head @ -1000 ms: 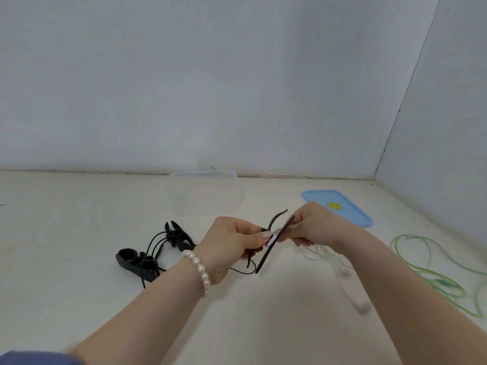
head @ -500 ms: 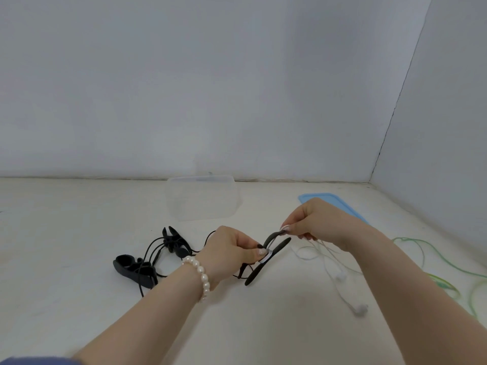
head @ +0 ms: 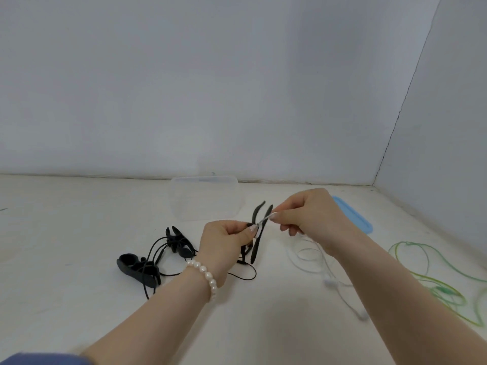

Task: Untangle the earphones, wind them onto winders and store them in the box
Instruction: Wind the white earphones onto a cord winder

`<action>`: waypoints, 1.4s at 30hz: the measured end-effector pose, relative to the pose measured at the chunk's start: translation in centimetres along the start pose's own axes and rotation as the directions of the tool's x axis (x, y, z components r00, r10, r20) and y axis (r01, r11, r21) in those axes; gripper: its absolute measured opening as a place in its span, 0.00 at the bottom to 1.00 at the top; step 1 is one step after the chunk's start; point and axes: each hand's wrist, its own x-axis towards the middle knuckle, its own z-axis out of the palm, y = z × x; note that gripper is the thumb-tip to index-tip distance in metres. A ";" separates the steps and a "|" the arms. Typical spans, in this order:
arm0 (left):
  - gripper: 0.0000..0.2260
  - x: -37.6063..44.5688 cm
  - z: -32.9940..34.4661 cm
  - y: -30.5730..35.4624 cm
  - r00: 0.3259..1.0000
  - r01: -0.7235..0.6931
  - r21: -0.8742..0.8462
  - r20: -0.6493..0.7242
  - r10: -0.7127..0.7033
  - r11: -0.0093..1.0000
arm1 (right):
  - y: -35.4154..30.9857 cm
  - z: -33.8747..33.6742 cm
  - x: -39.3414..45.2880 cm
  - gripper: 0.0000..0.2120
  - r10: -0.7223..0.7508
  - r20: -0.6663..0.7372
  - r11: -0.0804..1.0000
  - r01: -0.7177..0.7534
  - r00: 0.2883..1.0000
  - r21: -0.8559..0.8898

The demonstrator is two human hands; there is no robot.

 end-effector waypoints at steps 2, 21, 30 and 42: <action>0.03 0.1 -0.3 0.4 0.997 0.066 -0.164 -0.028 -0.072 0.984 | -0.6 0.8 -0.8 0.03 -0.047 0.124 0.999 0.048 0.991 -0.006; 0.02 -0.8 -0.9 1.7 0.985 0.131 -0.224 0.138 -0.102 0.966 | 3.0 0.1 1.0 0.11 0.249 0.204 0.955 -0.205 0.947 -0.215; 0.05 -1.0 -0.2 0.8 0.963 0.132 0.119 0.220 -0.156 0.984 | 2.8 -1.3 1.7 0.08 0.125 0.040 0.985 -0.120 0.991 -0.122; 0.04 0.2 -0.8 0.6 0.996 0.083 -0.053 -0.037 -0.085 0.995 | -0.4 -0.6 -0.3 0.02 0.020 0.249 0.999 -0.027 0.968 0.022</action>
